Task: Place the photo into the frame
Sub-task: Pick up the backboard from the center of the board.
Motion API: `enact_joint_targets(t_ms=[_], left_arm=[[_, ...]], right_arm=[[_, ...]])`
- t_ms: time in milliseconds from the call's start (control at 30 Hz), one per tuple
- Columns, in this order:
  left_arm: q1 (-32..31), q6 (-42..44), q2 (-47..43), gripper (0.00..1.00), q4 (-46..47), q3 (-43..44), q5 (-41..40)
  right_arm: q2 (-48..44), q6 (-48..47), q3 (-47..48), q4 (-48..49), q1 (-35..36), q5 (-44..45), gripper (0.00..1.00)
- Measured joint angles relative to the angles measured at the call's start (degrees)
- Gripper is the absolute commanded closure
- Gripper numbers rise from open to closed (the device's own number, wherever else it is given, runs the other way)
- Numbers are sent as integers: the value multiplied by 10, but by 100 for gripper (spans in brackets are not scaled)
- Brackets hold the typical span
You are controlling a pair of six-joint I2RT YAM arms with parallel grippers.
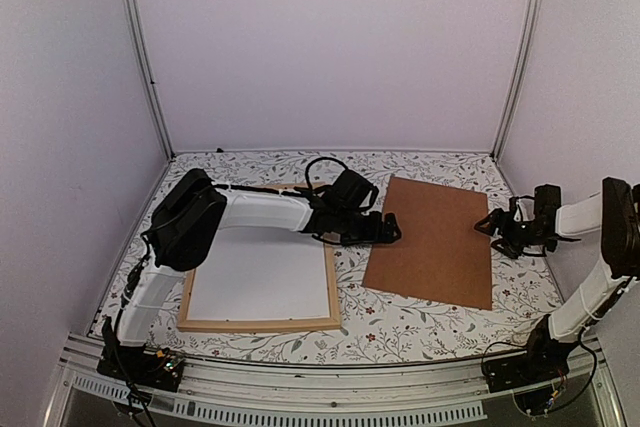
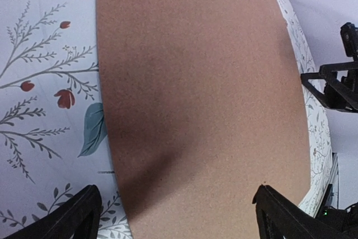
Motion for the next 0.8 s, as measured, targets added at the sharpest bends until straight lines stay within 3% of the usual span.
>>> enact_joint_targets(t_ms=[400,800], left_arm=[[0,-19,-28,2,86,-78,14],[5,-30,-60,2,94,-128,7]], right_arm=[[0,51,-27,46,-10,-81,20],[-55,113,-37,99,-17,-183,31]])
